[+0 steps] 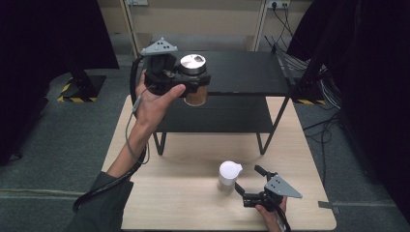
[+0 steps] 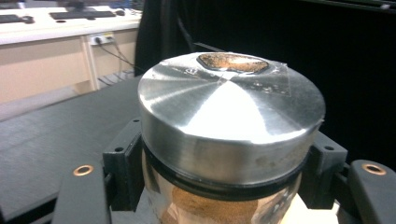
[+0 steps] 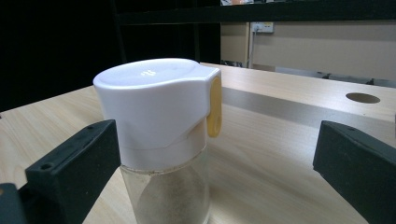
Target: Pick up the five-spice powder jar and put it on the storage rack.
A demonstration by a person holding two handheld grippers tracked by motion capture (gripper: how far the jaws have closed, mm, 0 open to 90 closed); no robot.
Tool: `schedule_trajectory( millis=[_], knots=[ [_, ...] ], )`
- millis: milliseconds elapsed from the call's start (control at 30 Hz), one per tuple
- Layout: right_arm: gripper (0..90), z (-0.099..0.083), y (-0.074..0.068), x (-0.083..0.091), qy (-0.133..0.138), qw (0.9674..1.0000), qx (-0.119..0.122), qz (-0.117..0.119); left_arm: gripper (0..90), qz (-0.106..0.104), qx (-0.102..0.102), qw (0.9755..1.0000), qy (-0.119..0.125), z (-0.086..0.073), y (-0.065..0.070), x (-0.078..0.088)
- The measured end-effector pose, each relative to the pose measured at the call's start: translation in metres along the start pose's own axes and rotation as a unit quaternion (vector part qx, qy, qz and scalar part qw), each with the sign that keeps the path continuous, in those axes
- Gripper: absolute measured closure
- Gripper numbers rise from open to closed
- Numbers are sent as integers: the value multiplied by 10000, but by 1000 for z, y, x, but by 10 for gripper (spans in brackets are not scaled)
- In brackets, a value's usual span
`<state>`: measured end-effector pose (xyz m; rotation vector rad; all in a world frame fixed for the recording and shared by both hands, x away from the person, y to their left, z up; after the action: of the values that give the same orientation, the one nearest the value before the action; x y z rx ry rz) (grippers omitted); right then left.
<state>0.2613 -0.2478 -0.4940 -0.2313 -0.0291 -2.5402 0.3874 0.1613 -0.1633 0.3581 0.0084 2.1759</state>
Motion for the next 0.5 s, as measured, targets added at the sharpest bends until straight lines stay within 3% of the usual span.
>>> schedule_trajectory(
  millis=[233, 400, 500],
  knots=[
    [9, 0, 0, 0, 12, 10000, 4, 17, 308, 385, 155, 9990, 139, 3, -12, -9],
    [9, 0, 0, 0, 15, 10000, 7, 33, 308, 800, 41, 9967, 144, 3, -19, -17],
    [9, 0, 0, 0, 18, 10000, -4, 37, 308, 953, 73, 9953, 174, 3, -24, -21]
  ],
)
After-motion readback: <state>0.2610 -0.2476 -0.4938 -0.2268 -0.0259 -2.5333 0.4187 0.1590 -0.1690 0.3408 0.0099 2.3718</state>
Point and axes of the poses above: each handheld gripper's, and its own axes: x roughly backward along the jaws, z roughly out of its top, y roughly to its right, the point moved 8 cm from there along -x, roughly forward along the jaws, and after that the axes turned 8 degrees about -z, right-handed, at the moved point
